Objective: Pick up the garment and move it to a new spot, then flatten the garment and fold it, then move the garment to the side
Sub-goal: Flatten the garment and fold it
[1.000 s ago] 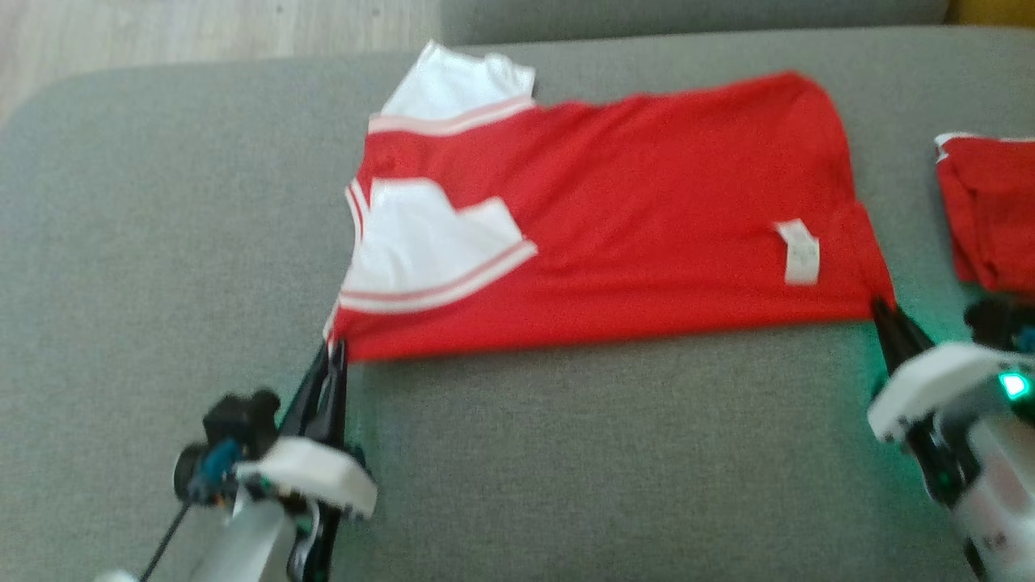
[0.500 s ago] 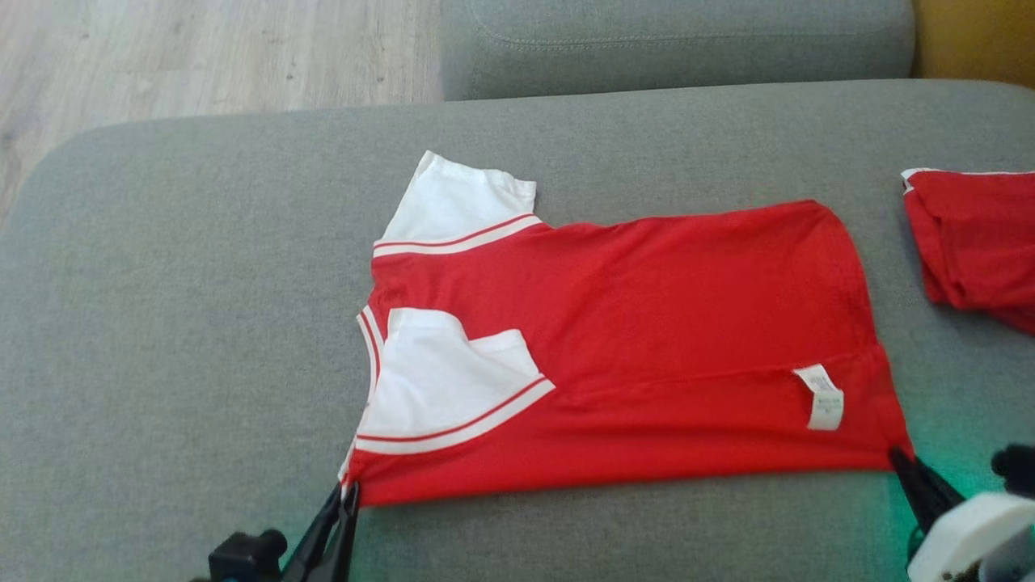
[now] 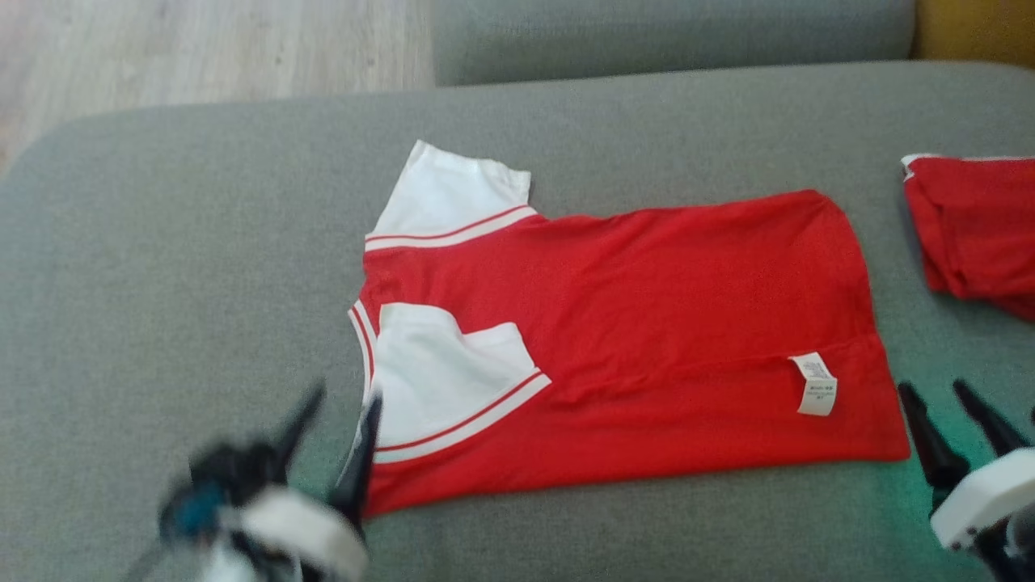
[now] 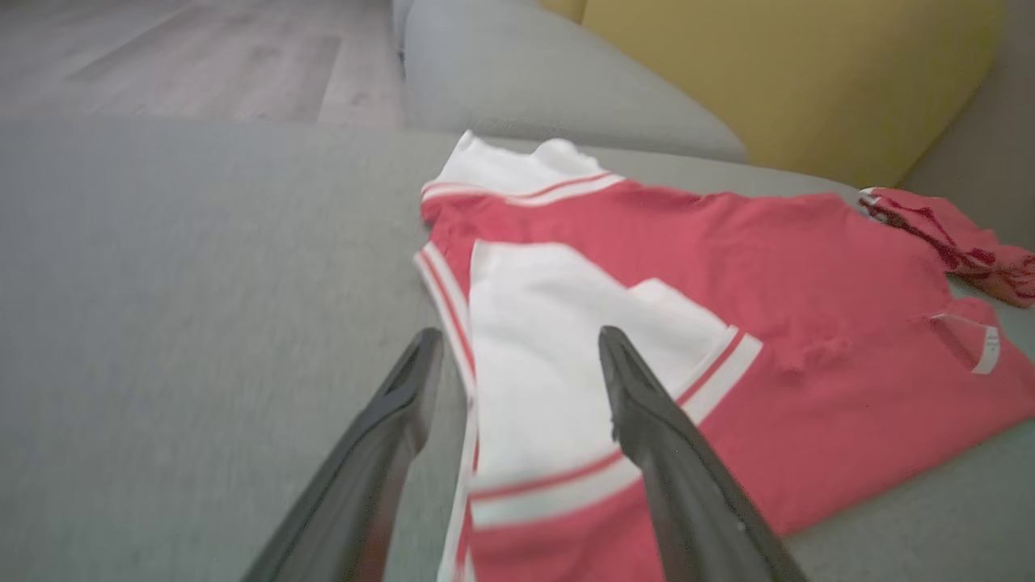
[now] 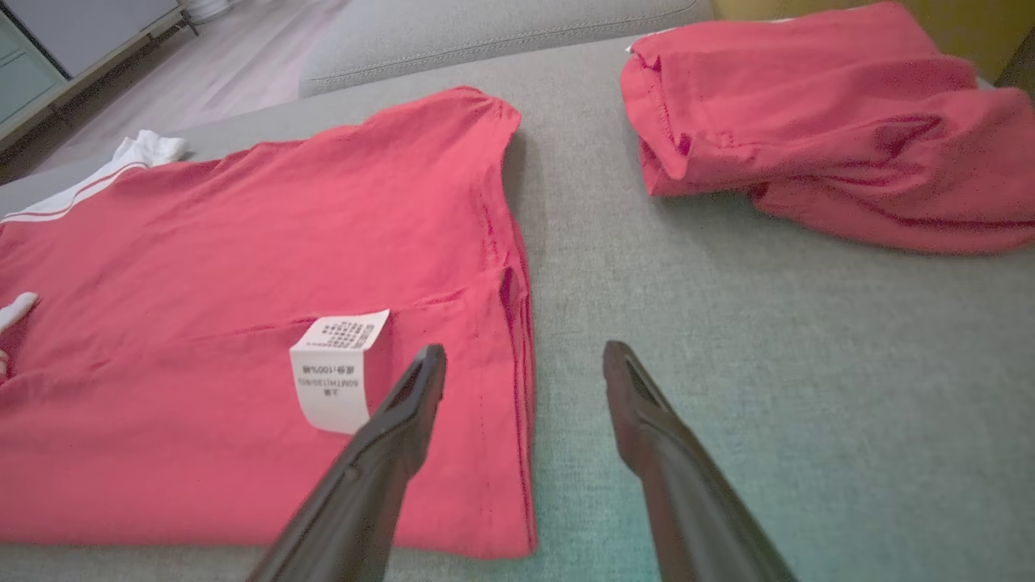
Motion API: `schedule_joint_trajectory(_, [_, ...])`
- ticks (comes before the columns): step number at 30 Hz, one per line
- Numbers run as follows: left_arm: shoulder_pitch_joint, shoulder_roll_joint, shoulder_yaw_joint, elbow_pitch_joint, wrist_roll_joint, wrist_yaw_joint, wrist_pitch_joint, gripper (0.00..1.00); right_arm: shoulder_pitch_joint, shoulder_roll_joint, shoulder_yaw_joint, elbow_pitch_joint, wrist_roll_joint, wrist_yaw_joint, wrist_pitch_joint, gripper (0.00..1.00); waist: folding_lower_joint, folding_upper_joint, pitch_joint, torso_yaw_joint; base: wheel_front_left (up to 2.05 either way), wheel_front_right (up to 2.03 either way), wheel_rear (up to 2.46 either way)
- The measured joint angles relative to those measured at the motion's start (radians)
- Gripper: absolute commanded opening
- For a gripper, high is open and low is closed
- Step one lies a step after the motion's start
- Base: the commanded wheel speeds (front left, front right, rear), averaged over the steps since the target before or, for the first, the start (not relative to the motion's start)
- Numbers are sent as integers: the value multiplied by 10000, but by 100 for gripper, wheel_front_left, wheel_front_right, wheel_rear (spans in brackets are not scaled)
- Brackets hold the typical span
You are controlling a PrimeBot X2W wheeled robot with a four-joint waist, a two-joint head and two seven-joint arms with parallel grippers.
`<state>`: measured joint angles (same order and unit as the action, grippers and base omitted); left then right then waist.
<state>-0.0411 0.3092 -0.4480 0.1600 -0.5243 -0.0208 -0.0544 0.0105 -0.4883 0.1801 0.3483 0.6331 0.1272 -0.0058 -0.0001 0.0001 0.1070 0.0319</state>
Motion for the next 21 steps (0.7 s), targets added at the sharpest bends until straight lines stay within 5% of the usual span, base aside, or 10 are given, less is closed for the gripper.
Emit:
schedule_joint_trajectory(7, [-3955,696,-81,-458,240,-732,1964,100,-536,353,-454,-1164,-961,0,343,100,3,0,922,-118,0,0,0])
schedule_joint_trajectory(21, [-9297,1496,-2293,3183,-1960,-1114,4548,100,-2339,683,251,-1499,-1329,0,397,100,4,-1,2991,-1330,0,0,0])
